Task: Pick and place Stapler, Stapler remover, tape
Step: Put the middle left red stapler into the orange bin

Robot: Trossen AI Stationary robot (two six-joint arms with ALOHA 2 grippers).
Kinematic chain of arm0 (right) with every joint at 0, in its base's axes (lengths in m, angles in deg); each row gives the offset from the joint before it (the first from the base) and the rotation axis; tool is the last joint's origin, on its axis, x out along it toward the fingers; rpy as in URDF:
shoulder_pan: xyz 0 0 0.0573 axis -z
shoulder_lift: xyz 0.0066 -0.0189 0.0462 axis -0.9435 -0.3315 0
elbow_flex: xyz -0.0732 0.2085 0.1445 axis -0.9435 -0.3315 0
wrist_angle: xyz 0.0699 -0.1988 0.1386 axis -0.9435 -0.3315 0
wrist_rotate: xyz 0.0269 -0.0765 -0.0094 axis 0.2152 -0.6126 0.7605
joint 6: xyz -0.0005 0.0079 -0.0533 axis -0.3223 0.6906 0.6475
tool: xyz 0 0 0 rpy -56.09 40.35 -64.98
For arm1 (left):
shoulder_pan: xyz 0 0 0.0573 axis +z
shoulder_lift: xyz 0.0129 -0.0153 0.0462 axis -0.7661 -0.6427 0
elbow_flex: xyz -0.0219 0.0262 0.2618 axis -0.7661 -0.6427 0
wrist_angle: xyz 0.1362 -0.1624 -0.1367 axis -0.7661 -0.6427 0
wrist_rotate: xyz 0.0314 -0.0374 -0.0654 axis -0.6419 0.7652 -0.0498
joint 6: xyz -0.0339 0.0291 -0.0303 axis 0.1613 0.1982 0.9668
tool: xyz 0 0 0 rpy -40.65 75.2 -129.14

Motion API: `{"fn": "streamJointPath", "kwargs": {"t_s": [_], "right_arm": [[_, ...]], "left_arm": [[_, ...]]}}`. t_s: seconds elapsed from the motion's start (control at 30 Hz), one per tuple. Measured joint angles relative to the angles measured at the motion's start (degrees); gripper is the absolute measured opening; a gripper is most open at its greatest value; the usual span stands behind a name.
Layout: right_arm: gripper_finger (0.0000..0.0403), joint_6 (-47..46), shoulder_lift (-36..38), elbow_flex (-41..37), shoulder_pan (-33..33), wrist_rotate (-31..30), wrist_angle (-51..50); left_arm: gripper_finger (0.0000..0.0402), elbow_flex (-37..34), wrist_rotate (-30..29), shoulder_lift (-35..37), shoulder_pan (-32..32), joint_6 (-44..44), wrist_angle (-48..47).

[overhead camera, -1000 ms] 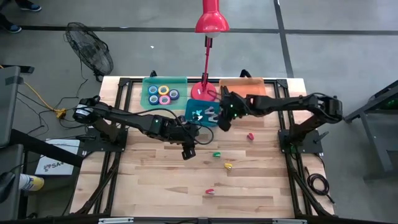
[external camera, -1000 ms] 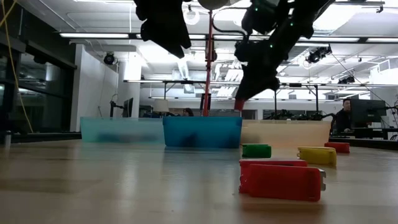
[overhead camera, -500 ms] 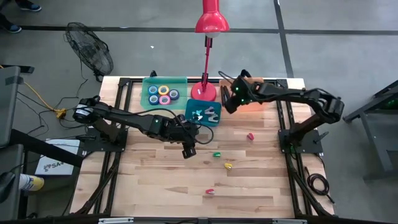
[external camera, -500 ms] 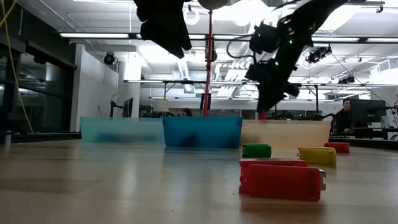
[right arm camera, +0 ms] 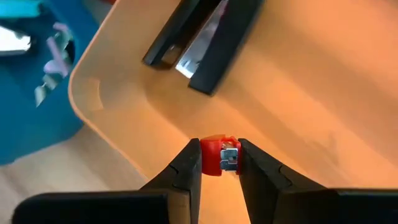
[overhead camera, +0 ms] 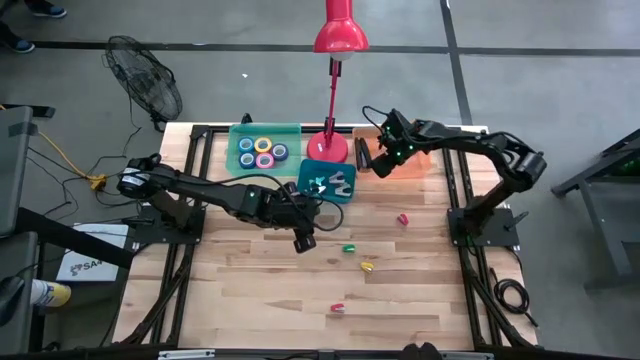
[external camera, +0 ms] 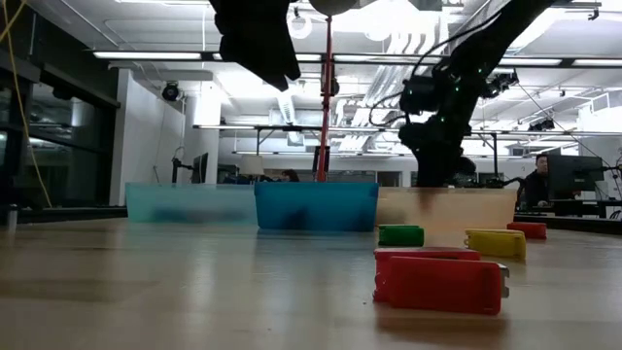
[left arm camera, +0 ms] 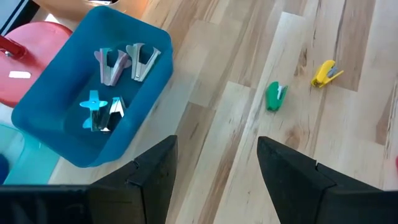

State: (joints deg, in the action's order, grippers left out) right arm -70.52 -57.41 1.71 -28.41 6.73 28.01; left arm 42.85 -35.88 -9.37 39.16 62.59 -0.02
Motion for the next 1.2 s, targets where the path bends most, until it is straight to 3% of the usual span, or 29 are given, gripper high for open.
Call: {"fn": "streamJointPath", "kwargs": {"t_s": [0.27,0.5,0.7,0.93,1.2], "right_arm": [[0.0074,12.91,-5.08,0.0,4.65,11.74,2.12],[0.0074,17.15,-7.59,0.0,6.2,12.93,2.78],[0.0079,17.19,-7.61,0.04,6.15,11.64,4.26],[0.017,15.87,-7.63,0.04,6.15,5.64,6.09],[0.02,15.74,-7.61,0.04,6.13,1.14,6.95]], "left_arm": [[0.0217,0.0,0.01,0.0,0.0,0.3,0.0],[0.0217,0.0,0.02,0.0,0.0,0.31,-0.04],[0.0218,0.0,0.02,0.0,0.0,0.31,-0.04],[0.0218,0.0,-0.24,0.0,0.0,0.31,-0.04],[0.0218,0.01,-0.3,0.0,0.0,0.31,-0.04]]}}
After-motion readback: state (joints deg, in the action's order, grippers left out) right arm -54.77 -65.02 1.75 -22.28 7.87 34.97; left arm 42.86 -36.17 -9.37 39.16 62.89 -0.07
